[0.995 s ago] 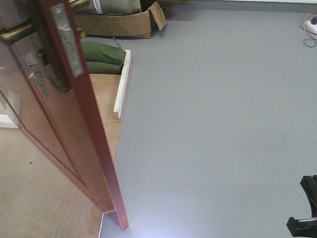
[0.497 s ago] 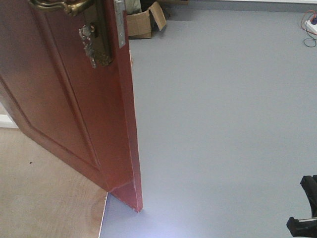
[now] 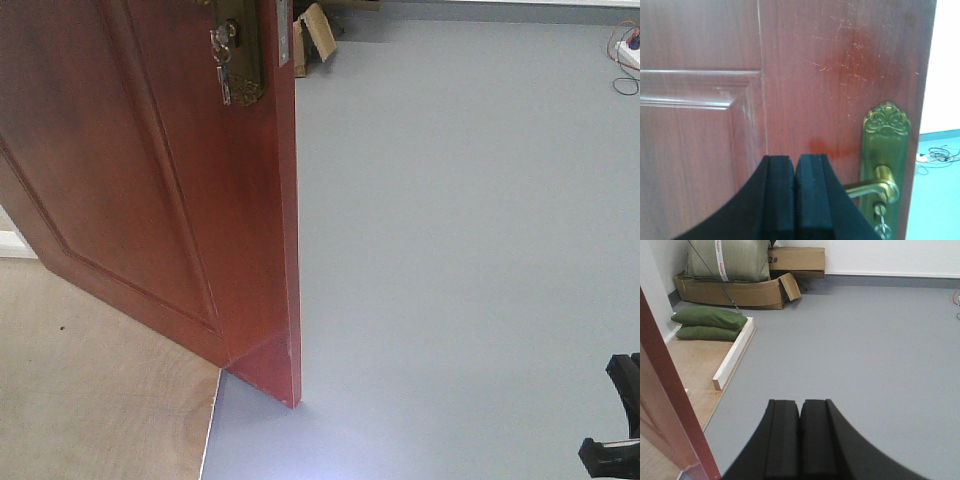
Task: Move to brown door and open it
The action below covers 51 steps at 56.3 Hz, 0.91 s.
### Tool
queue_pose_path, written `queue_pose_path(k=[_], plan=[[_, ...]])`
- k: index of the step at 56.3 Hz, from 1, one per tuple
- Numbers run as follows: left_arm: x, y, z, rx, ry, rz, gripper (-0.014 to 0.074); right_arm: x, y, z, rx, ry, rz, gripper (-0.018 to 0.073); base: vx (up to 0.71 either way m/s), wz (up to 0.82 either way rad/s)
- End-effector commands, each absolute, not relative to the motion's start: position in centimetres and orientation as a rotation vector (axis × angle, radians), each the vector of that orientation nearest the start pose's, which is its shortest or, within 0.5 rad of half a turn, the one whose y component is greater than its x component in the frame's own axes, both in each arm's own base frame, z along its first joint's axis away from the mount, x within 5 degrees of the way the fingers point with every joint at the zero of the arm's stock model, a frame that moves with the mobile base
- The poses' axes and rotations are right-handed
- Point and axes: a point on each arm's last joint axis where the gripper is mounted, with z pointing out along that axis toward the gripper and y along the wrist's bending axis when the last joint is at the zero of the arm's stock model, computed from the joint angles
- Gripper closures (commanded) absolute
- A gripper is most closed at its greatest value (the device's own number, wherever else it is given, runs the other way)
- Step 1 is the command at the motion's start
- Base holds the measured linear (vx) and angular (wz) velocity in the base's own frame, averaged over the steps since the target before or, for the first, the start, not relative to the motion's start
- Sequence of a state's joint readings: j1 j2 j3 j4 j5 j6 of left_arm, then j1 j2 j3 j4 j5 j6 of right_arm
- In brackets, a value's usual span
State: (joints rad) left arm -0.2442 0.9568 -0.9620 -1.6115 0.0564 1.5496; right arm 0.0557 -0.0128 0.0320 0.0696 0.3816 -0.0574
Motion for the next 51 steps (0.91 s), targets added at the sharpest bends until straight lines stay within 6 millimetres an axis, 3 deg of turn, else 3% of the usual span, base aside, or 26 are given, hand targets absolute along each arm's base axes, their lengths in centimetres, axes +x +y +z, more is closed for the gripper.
queue_pose_path(k=[1, 51], plan=[[19.56, -5.66, 44.04, 0.193, 1.436, -0.309, 0.06, 5.39, 0.46, 17.49, -0.068, 1.803, 0.052, 0.0559, 0.0, 0.0], [19.56, -5.65, 44.04, 0.193, 1.436, -0.309, 0.06, 5.39, 0.46, 17.51, -0.067, 1.8, 0.051, 0.0559, 0.0, 0.0]])
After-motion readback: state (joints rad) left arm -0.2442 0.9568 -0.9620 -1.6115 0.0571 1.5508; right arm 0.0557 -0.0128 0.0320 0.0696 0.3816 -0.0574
